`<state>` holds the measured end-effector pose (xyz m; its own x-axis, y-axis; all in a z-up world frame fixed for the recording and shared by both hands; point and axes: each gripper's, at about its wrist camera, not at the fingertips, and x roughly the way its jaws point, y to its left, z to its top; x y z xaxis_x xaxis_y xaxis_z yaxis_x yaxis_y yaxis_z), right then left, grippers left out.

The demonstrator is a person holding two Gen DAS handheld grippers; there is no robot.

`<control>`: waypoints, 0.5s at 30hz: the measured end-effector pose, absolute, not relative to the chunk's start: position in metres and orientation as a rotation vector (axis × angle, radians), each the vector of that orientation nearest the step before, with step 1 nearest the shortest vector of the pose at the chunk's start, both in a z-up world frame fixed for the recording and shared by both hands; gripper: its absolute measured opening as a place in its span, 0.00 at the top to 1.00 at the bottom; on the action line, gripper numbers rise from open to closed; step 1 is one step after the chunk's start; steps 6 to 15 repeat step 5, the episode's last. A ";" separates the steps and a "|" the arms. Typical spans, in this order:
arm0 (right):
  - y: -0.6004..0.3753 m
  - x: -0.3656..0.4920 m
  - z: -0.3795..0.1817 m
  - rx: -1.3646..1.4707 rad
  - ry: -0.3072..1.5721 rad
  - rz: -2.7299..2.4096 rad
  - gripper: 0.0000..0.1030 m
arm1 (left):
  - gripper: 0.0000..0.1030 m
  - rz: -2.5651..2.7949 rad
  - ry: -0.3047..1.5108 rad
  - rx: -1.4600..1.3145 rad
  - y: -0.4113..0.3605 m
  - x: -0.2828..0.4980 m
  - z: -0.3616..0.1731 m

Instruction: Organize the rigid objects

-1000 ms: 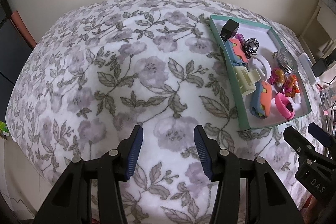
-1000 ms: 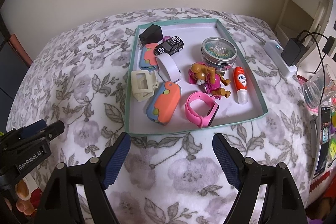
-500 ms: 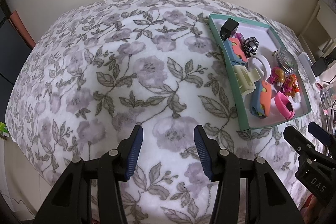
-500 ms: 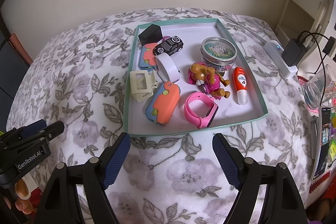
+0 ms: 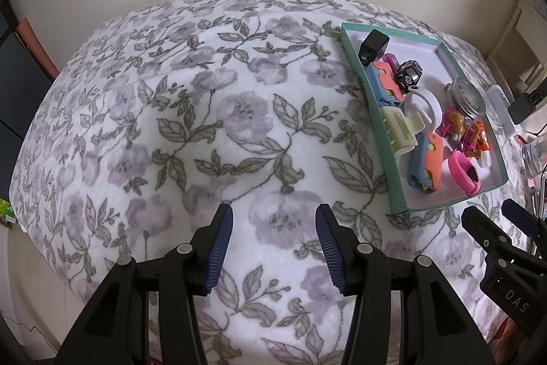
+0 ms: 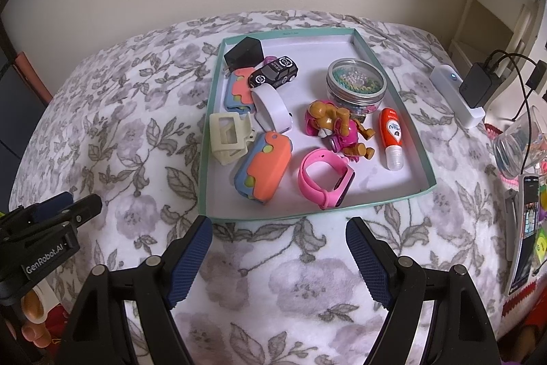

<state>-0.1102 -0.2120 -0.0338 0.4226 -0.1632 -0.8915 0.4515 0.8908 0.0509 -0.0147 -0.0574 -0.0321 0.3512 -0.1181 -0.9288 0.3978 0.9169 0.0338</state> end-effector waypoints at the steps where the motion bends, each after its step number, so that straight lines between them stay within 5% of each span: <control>1: -0.212 -0.110 -0.033 0.302 1.070 -0.392 0.19 | 0.50 -0.338 1.168 0.273 -0.057 -0.014 -0.033; 15: -0.212 -0.110 -0.033 0.303 1.069 -0.393 0.19 | 0.50 -0.330 1.171 0.271 -0.057 -0.014 -0.033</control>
